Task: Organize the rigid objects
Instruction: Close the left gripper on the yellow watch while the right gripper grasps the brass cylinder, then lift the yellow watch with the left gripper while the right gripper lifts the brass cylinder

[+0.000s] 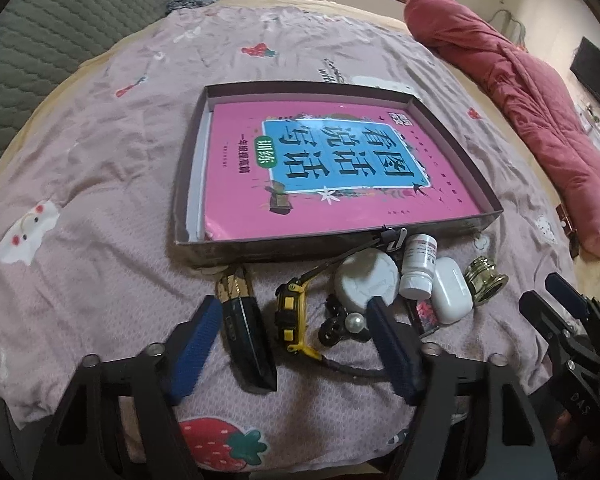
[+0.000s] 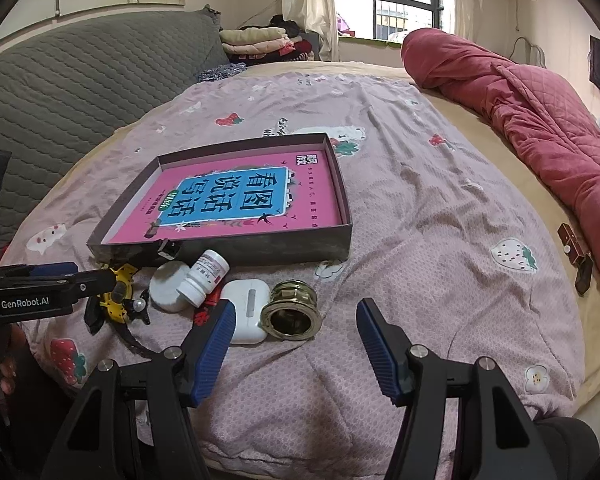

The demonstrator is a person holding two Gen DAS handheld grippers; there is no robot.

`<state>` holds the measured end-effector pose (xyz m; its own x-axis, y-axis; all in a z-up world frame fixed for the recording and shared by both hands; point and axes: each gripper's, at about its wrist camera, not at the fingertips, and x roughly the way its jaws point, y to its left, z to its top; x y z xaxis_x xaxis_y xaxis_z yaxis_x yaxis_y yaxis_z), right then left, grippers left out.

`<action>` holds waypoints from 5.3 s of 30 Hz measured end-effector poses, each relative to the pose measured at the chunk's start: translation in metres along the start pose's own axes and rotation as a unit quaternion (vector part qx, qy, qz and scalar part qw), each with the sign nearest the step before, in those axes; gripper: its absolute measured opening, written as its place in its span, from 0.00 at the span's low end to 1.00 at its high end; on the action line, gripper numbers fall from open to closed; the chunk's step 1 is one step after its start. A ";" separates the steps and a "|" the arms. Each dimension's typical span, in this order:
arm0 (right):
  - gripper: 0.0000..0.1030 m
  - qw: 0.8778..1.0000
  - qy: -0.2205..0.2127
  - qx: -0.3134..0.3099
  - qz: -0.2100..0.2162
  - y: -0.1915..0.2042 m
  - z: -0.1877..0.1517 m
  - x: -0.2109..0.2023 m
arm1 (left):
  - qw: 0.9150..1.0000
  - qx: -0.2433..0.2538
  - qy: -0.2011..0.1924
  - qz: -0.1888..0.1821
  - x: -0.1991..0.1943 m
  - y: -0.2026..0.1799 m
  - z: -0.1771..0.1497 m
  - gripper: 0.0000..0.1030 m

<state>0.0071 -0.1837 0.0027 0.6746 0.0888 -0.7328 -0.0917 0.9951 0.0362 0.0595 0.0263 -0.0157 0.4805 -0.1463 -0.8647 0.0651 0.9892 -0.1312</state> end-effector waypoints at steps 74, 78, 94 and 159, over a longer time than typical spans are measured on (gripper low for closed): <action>0.43 0.997 0.002 0.019 0.068 -0.006 0.012 0.041 | 0.998 -0.031 0.011 -0.053 0.017 0.014 0.016 0.17; 0.43 0.997 -0.016 0.005 0.072 0.000 0.015 0.034 | 0.998 -0.029 -0.003 -0.049 0.006 0.015 0.014 0.16; 0.43 0.995 -0.054 -0.026 0.073 0.008 0.019 0.018 | 0.998 -0.019 -0.049 -0.031 -0.022 0.015 0.011 0.17; 0.43 0.987 -0.146 -0.034 0.053 -0.011 0.076 0.037 | 0.990 -0.055 -0.128 0.033 -0.010 0.030 0.091 0.17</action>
<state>0.0881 -0.1884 0.0268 0.8403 0.2113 -0.4993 -0.2158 0.9752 0.0494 0.1363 0.0583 0.0333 0.6870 -0.0604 -0.7242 -0.0632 0.9878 -0.1423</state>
